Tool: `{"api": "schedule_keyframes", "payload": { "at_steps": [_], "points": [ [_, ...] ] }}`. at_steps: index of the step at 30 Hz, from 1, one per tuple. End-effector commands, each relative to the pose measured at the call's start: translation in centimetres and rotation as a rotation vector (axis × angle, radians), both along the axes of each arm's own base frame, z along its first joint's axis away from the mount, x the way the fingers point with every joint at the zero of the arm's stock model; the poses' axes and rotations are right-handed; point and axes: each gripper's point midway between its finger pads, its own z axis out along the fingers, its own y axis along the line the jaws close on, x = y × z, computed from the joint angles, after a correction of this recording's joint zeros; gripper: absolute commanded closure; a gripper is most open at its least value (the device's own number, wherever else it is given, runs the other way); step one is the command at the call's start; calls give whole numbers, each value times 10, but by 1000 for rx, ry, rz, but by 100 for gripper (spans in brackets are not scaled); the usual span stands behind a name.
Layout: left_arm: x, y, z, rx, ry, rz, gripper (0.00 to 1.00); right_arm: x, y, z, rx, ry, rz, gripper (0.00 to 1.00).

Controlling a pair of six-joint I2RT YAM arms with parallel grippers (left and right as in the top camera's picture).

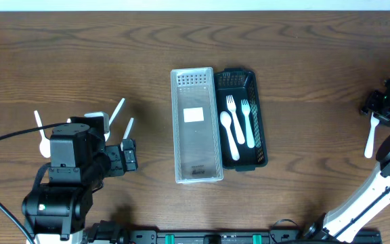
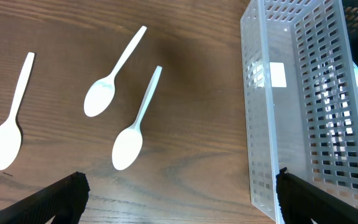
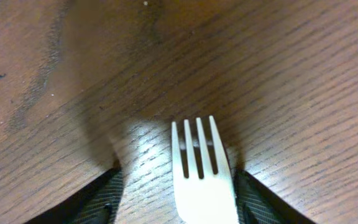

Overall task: Pack container
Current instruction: 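Reach the right gripper to the far-right fork and grasp it, then carry the fork with the right gripper and drop it into the black basket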

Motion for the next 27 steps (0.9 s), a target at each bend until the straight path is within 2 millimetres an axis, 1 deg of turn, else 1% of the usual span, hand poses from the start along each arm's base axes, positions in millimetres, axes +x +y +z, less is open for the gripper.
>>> {"api": "schedule_keyframes", "payload": {
  "at_steps": [1, 2, 6, 8, 10, 11, 13, 14, 16, 18, 20, 22, 24, 25, 26, 27],
  "points": [
    [1, -1, 6, -8, -16, -4, 2, -9, 12, -28, 78, 43, -1, 48],
    [1, 0, 6, -3, -16, 0, 2, -9, 12, -28, 78, 43, -1, 53],
    [2, 1, 6, 5, -16, 6, 2, -10, 12, -28, 80, 47, -1, 67],
    [2, 1, 6, 5, -16, 6, 2, -10, 13, -28, 81, 49, -1, 72],
    [2, 1, 6, 5, -16, 6, 2, -10, 13, -28, 82, 50, -1, 74],
    [2, 1, 6, 5, -16, 6, 2, -11, 13, -28, 83, 51, -2, 77],
    [2, 1, 6, 5, -16, 6, 2, -12, 14, -28, 88, 57, -13, 89],
    [2, 1, 6, 5, -16, 6, 2, -13, 14, -26, 88, 60, -26, 98],
    [2, 1, 6, 5, -16, 6, 2, -14, 15, -23, 91, 62, -51, 99],
    [2, 1, 6, 5, -17, 6, 2, -14, 16, -14, 88, 55, -70, 98],
    [2, 1, 6, 5, -16, 6, 2, -11, 17, 3, 78, 28, -93, 98],
    [2, 1, 6, 5, -16, 6, 2, -2, 24, 26, 84, -31, -77, 97],
    [2, 1, 6, 5, -17, 6, 2, 11, 34, 59, 77, -115, -48, 97],
    [2, 1, 6, 5, -17, 7, 2, 18, 44, 86, 63, -173, -20, 97],
    [2, 1, 6, 5, -17, 7, 2, 22, 51, 101, 53, -205, -5, 97],
    [2, 1, 6, 5, -17, 7, 2, 25, 61, 124, 32, -249, 18, 97]
  ]
}}
